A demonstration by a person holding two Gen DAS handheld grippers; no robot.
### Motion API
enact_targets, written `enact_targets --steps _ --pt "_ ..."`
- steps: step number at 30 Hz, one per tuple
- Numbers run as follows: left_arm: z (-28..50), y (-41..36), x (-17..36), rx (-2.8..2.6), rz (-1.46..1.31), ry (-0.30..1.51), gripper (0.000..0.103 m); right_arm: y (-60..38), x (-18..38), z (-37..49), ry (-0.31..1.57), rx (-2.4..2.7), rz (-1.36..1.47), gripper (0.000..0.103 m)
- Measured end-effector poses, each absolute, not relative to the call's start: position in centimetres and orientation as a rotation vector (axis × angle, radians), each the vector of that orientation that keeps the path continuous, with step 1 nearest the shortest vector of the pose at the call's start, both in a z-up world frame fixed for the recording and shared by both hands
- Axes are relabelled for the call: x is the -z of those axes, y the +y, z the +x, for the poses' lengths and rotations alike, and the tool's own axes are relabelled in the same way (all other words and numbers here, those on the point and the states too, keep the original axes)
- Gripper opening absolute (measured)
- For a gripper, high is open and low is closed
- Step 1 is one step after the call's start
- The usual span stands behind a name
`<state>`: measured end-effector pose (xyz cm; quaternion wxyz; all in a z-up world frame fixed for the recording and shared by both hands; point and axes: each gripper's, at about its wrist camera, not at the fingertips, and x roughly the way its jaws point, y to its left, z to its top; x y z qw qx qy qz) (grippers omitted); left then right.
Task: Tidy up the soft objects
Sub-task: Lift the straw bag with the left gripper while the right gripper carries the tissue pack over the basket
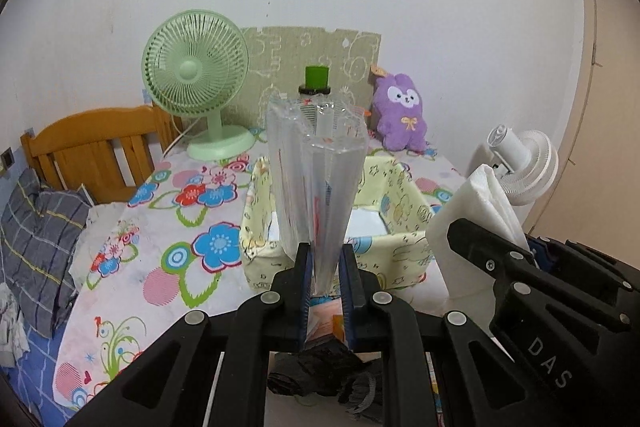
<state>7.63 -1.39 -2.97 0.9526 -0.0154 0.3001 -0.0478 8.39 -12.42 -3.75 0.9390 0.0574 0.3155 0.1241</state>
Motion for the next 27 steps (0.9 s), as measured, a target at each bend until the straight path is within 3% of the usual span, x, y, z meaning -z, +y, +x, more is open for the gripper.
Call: enact_targets --steps 27 --pt "8.7 -2.1 0.5 0.11 -0.005 0.56 0.011 -13.4 0.7 9.5 0.591 -0.235 0.127 0.02"
